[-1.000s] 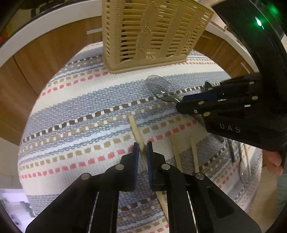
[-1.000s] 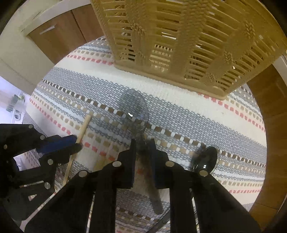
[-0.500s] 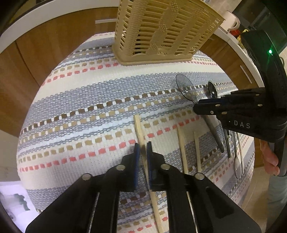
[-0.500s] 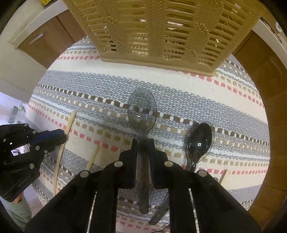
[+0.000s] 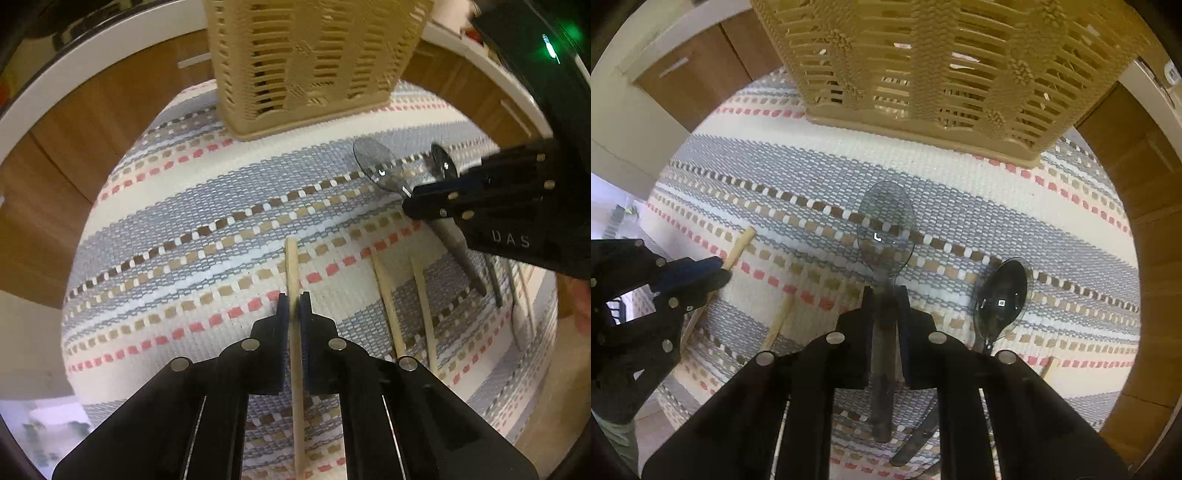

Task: Organize utensils
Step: 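Grasp the wooden chopstick with the left tool and lift it, then lower the chopstick into the caddy with the left tool while the right tool drops the clear spoon in, then return both tools to the cloth and grasp a black spoon with the right tool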

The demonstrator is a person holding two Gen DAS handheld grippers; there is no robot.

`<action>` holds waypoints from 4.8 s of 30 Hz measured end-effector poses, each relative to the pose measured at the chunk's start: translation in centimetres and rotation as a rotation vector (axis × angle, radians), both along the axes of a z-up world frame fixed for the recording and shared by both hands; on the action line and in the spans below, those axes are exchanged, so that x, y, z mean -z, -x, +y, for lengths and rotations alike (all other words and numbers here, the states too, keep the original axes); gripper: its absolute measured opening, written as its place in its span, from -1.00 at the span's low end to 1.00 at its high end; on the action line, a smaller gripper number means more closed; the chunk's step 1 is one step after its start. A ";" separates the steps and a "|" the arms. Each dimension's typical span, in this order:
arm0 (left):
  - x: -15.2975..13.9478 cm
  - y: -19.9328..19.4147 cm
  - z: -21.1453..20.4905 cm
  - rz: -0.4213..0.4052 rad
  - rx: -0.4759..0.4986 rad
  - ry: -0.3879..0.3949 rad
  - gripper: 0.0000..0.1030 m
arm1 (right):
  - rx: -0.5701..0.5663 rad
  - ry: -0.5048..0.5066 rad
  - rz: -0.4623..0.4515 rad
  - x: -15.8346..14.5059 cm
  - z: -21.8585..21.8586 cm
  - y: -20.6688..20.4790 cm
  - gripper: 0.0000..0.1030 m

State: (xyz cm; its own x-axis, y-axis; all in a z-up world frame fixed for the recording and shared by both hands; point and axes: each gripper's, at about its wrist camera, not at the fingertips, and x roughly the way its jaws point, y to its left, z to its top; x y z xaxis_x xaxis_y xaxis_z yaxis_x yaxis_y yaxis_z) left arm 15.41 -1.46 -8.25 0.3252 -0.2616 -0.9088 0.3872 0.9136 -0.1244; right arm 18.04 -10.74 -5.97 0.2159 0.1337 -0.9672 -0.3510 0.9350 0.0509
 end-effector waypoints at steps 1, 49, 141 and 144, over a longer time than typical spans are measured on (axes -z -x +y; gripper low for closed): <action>-0.2 0.2 0.3 -0.022 -0.008 0.019 -0.93 | 0.000 -0.012 -0.007 0.0 -0.1 0.2 -0.80; -21.2 -5.7 2.8 -0.993 -0.290 0.584 -0.93 | 0.199 -0.317 -0.976 -19.7 -7.7 -5.6 -0.80; 0.3 4.3 -4.3 -0.034 0.056 0.118 -0.67 | 0.271 -0.155 -0.072 -1.9 -9.2 1.8 -0.77; 0.3 4.5 -4.3 -0.034 0.058 0.116 -0.67 | 0.267 -0.165 -0.062 -1.5 -8.9 1.5 -0.90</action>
State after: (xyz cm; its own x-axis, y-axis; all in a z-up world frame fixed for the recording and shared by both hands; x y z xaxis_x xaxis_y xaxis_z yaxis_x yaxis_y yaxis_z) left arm 10.92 -5.72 -8.60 0.3369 -0.3837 -0.8598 0.4447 0.8698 -0.2139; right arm 16.50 -19.65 -4.49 0.3223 0.2180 -0.9212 -0.1011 0.9755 0.1954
